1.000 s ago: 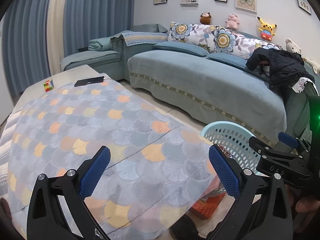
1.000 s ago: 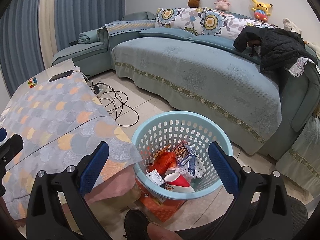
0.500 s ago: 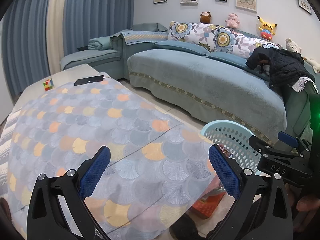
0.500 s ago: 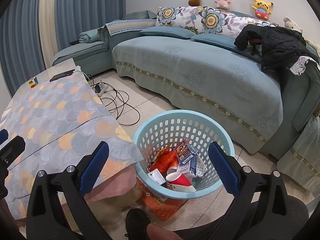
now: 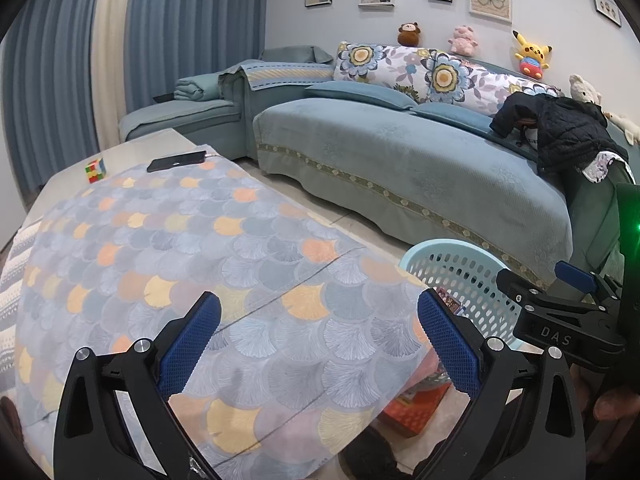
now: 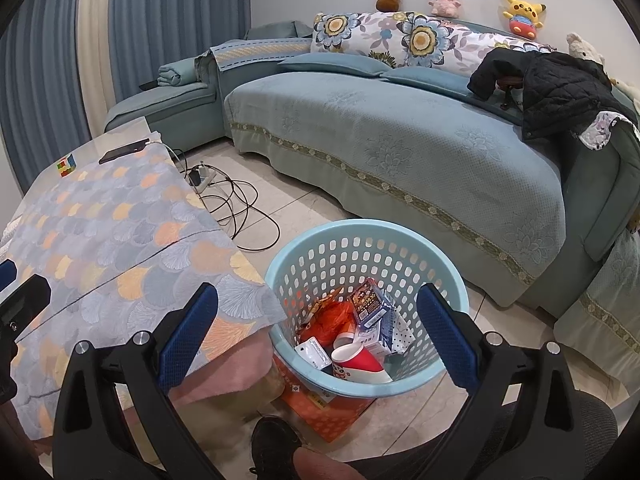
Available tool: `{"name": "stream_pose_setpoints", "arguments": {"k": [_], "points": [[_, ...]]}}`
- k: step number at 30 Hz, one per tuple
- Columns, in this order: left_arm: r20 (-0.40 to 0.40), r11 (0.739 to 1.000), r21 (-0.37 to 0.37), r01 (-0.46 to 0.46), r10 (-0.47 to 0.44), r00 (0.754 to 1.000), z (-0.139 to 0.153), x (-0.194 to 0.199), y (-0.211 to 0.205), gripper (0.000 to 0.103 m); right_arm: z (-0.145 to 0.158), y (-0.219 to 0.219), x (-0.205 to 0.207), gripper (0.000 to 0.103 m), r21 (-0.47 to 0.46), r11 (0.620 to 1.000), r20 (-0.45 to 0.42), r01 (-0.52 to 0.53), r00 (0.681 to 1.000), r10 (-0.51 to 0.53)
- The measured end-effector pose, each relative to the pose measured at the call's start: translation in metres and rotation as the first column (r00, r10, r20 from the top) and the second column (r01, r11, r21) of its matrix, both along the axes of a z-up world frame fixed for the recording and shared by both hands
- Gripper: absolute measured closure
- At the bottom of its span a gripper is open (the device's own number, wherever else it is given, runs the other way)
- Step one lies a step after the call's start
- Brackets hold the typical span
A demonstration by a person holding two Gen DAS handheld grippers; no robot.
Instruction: Collect trash
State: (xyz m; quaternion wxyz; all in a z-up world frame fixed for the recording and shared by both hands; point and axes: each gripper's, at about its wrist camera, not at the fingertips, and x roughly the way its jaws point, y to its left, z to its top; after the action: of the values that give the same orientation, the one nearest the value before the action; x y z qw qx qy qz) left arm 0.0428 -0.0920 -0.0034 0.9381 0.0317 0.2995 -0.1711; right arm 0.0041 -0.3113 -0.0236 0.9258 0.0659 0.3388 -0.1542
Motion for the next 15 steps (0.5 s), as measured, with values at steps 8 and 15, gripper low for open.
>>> {"name": "stream_pose_setpoints", "arguments": {"k": [8,15], "points": [[-0.001,1.0,-0.001,0.0,0.0,1.0,0.0001,0.0004,-0.0005,0.008,-0.0001,-0.0003,-0.0004,0.008,-0.001,1.0,0.0,-0.001,1.0,0.001],[0.008,1.0,0.013,0.004,-0.004,1.0,-0.0007,-0.0019,-0.0016,0.008,0.0002,0.0,-0.0007,0.008,-0.002,1.0,0.001,-0.001,1.0,0.001]]}}
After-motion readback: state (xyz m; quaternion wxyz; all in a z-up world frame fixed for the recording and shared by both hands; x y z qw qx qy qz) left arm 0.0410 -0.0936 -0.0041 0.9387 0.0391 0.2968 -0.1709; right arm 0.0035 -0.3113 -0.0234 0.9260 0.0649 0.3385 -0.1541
